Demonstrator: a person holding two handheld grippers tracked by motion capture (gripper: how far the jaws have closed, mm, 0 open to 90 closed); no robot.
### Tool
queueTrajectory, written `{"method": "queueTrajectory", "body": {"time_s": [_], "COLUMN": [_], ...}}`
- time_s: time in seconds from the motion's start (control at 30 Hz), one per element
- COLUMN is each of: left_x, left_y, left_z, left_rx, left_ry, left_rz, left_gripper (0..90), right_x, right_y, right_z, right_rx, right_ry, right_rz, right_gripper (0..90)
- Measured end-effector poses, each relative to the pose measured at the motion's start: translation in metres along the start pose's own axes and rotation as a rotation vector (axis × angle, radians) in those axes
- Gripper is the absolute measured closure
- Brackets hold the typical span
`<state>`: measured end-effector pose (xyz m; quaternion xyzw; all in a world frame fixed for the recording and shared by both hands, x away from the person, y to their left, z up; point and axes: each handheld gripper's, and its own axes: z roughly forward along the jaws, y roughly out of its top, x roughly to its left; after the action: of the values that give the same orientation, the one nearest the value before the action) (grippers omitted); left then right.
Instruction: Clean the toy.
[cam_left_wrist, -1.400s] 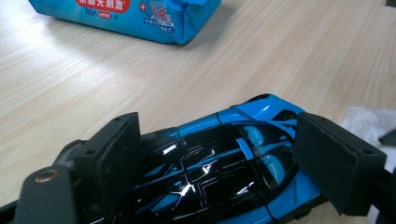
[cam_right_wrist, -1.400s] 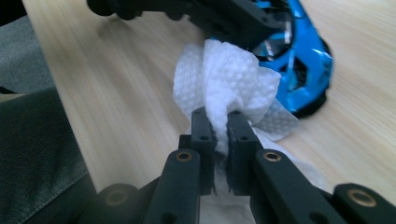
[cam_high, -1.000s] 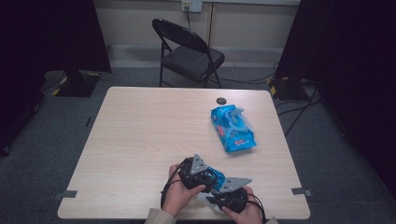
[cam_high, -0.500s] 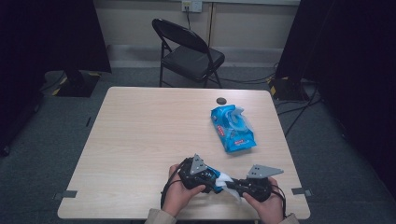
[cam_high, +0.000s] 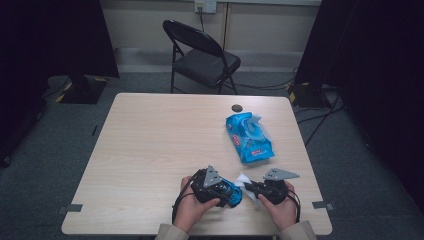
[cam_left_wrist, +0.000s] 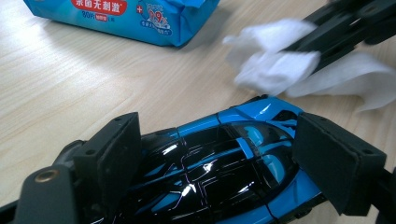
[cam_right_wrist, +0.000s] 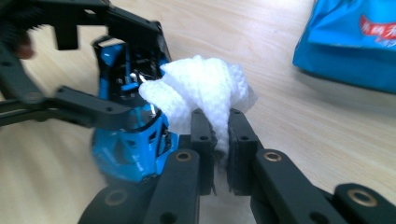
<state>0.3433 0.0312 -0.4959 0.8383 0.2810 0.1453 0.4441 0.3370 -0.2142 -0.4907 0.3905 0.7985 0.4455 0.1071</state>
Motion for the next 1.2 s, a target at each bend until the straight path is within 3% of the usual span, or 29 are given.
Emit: {"method": "queueTrajectory", "body": {"time_s": [0.2, 0.37, 0.83, 1.2], "left_x": [0.0, 0.0, 0.0, 0.0], "left_y": [0.0, 0.0, 0.0, 0.0], "left_z": [0.0, 0.0, 0.0, 0.0], "left_rx": [0.0, -0.005, 0.0, 0.004], "left_ry": [-0.001, -0.003, -0.003, -0.003], "left_rz": [0.0, -0.001, -0.001, 0.0], "left_gripper": [15.7, 15.7, 15.7, 15.7], "right_x": [0.0, 0.001, 0.004, 0.017], "right_y": [-0.004, -0.005, -0.012, -0.02], "right_z": [0.015, 0.016, 0.005, -0.007], "right_rx": [0.047, 0.063, 0.08, 0.108], "right_ry": [-0.009, 0.003, 0.032, 0.065], "right_rz": [-0.017, -0.046, -0.063, -0.09], "right_gripper": [83.7, 83.7, 83.6, 83.7]}}
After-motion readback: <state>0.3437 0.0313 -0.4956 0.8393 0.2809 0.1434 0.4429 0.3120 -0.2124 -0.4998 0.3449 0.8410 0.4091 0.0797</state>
